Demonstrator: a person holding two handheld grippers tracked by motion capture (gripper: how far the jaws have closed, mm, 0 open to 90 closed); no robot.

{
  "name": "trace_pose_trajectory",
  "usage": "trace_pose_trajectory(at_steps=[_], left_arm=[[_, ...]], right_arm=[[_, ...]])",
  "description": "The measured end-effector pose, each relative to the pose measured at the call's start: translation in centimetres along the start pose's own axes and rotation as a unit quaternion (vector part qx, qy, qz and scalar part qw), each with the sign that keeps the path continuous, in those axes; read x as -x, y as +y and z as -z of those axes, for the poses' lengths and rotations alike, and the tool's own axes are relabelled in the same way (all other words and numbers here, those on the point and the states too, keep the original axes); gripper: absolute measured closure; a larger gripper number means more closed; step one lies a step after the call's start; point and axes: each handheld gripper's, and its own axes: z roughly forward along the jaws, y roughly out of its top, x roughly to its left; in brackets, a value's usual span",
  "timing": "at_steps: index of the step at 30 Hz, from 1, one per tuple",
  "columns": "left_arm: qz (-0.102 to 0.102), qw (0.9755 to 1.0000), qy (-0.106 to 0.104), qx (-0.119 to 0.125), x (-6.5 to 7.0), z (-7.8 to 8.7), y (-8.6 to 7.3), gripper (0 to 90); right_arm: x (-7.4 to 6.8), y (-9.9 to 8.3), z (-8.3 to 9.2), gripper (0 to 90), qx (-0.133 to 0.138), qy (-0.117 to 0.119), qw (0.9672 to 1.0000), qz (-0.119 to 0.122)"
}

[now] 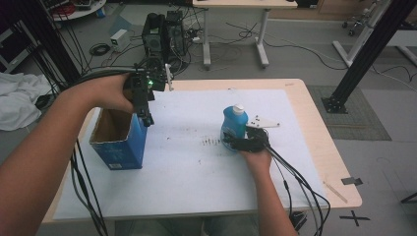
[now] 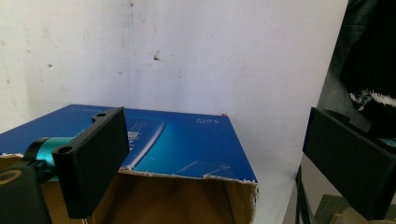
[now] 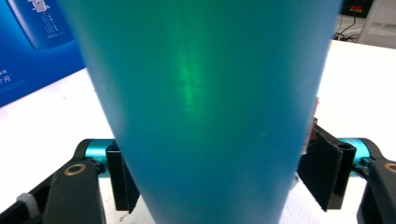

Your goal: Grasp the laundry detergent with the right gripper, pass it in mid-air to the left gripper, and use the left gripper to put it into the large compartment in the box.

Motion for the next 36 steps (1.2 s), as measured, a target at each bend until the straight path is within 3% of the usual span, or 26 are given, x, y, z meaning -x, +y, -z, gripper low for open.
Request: trace_pose_trajectory(at_steps=[7,10,19,28,36], left_arm=[[-0.001,1.0000,0.000,-0.004,-0.06,-0.14,0.17,6.9],[-0.002,1.0000,-0.001,-0.002,-0.07,-0.12,0.23,6.9],[0.001,1.0000,-0.002,-0.003,-0.09,-0.20,0.17,6.9],[-0.002,1.0000,0.000,-0.007,-0.16,-0.24,0.28,7.0],[-0.006,1.0000,0.001,-0.006,-0.06,-0.26,0.73,6.9]], right_arm=[[0.07,-0.02,-0.01,31.4,0.004,0.004,0.9998,0.019],[-0.11,0.00,0.02,32.6,0.007,0.002,0.9999,0.009],[0.08,0.01,-0.02,38.7,0.012,0.001,0.9997,0.022],[-0.51,-0.15,0.02,44.1,0.019,-0.022,0.9988,0.039],[-0.51,0.01,0.26,45.5,0.019,-0.012,0.9989,0.041]])
